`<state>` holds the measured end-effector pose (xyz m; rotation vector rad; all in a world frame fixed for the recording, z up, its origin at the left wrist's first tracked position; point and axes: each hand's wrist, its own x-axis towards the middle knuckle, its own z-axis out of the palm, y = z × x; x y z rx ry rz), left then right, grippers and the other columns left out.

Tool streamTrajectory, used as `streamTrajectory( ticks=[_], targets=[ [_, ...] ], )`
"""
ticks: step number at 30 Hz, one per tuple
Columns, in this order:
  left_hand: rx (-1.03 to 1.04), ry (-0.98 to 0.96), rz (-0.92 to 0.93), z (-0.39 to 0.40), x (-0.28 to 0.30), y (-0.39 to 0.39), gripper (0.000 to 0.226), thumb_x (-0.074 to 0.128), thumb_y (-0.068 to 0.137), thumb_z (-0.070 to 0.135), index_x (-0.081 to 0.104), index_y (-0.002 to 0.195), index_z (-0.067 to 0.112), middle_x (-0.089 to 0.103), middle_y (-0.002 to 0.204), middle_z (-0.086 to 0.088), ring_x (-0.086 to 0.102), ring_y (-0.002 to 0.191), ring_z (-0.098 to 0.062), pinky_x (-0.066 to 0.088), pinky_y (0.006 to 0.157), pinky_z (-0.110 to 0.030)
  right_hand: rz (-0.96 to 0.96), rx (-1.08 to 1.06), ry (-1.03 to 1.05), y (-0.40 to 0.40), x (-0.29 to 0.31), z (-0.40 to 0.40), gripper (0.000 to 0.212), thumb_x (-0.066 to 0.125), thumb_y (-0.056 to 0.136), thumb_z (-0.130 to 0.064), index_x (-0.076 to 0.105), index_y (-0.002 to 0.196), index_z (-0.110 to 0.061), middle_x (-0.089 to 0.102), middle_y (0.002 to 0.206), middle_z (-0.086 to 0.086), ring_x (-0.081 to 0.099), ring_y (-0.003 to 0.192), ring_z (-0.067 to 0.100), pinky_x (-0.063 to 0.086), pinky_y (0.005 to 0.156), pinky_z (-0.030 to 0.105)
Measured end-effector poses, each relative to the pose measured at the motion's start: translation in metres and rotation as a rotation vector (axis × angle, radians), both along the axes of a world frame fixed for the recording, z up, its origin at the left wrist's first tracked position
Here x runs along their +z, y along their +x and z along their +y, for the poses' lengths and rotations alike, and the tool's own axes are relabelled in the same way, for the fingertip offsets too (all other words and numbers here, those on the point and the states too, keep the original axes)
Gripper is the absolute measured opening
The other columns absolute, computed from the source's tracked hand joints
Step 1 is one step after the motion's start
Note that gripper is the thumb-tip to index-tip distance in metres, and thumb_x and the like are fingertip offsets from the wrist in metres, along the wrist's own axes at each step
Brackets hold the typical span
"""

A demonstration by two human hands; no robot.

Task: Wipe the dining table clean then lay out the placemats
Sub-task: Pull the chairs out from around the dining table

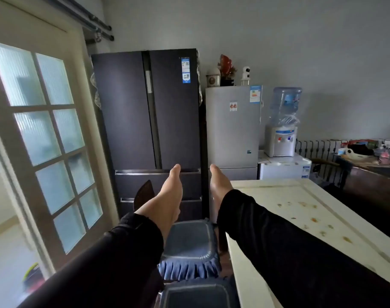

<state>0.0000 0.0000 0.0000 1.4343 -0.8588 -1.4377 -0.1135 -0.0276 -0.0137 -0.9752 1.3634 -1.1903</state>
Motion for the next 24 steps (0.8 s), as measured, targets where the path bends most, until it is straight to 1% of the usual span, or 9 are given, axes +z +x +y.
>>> streamTrajectory(
  ticks=[3,6,9,11,13,15,18,22,24],
  targets=[
    [0.013,0.038,0.003,-0.015,-0.010,0.033,0.092,0.035,0.092,0.074,0.015,0.159,0.014,0.019,0.165,-0.007,0.017,0.151,-0.029,0.013,0.122,-0.047,-0.046,0.011,0.023,0.030,-0.006,-0.009,0.068,0.031,0.102,-0.053,0.027,0.154,-0.009,0.030,0.160,0.009,0.030,0.145,0.027,0.023,0.116,0.038],
    [0.046,0.050,-0.030,-0.032,-0.021,0.074,0.091,0.039,0.091,0.073,0.020,0.157,0.014,0.024,0.163,-0.008,0.024,0.149,-0.032,0.019,0.120,-0.049,-0.047,0.018,0.029,0.070,-0.011,-0.016,0.068,0.029,0.103,-0.053,0.022,0.156,-0.011,0.025,0.162,0.006,0.027,0.147,0.026,0.021,0.117,0.037],
    [0.028,-0.019,-0.046,-0.043,-0.031,0.118,0.085,0.039,0.093,0.071,0.026,0.156,0.016,0.027,0.162,-0.008,0.025,0.149,-0.032,0.021,0.118,-0.049,-0.050,0.002,0.023,0.112,-0.022,-0.031,0.066,0.029,0.104,-0.051,0.022,0.156,-0.012,0.025,0.162,0.007,0.027,0.147,0.026,0.021,0.118,0.038],
    [0.000,-0.066,-0.029,-0.055,-0.039,0.152,0.080,0.035,0.096,0.068,0.027,0.156,0.017,0.026,0.163,-0.008,0.022,0.150,-0.031,0.019,0.120,-0.048,-0.064,-0.021,0.033,0.145,-0.032,-0.041,0.066,0.031,0.103,-0.051,0.025,0.154,-0.010,0.027,0.161,0.009,0.029,0.146,0.027,0.022,0.118,0.038],
    [0.012,0.000,0.033,-0.065,-0.047,0.185,0.082,0.034,0.096,0.069,0.023,0.157,0.015,0.030,0.161,-0.008,0.025,0.149,-0.030,0.018,0.120,-0.047,-0.087,-0.038,0.049,0.181,-0.041,-0.050,0.068,0.034,0.103,-0.052,0.027,0.154,-0.008,0.030,0.160,0.010,0.031,0.145,0.028,0.023,0.118,0.037],
    [0.034,0.046,-0.035,-0.076,-0.055,0.213,0.087,0.038,0.092,0.073,0.024,0.157,0.018,0.032,0.160,-0.006,0.030,0.146,-0.029,0.022,0.120,-0.047,-0.108,-0.051,0.065,0.210,-0.052,-0.061,0.069,0.036,0.102,-0.052,0.028,0.153,-0.006,0.032,0.159,0.010,0.032,0.145,0.028,0.024,0.117,0.036],
    [0.039,0.050,-0.104,-0.090,-0.066,0.241,0.083,0.040,0.093,0.070,0.028,0.155,0.017,0.032,0.160,-0.004,0.030,0.146,-0.027,0.023,0.119,-0.047,-0.113,-0.056,0.085,0.242,-0.065,-0.076,0.071,0.035,0.101,-0.054,0.029,0.153,-0.006,0.032,0.159,0.011,0.032,0.144,0.030,0.023,0.119,0.037],
    [0.021,0.087,-0.081,-0.112,-0.081,0.261,0.084,0.041,0.092,0.071,0.027,0.157,0.019,0.033,0.159,-0.006,0.032,0.145,-0.029,0.025,0.119,-0.046,-0.122,-0.069,0.114,0.270,-0.079,-0.095,0.071,0.035,0.101,-0.056,0.030,0.152,-0.007,0.034,0.158,0.012,0.034,0.143,0.029,0.024,0.115,0.036],
    [0.028,0.110,-0.020,-0.124,-0.088,0.265,0.085,0.041,0.092,0.071,0.026,0.157,0.018,0.035,0.158,-0.007,0.031,0.145,-0.029,0.023,0.119,-0.046,-0.118,-0.074,0.126,0.276,-0.083,-0.106,0.071,0.035,0.100,-0.056,0.031,0.152,-0.008,0.035,0.157,0.012,0.035,0.142,0.030,0.026,0.114,0.037]
  ],
)
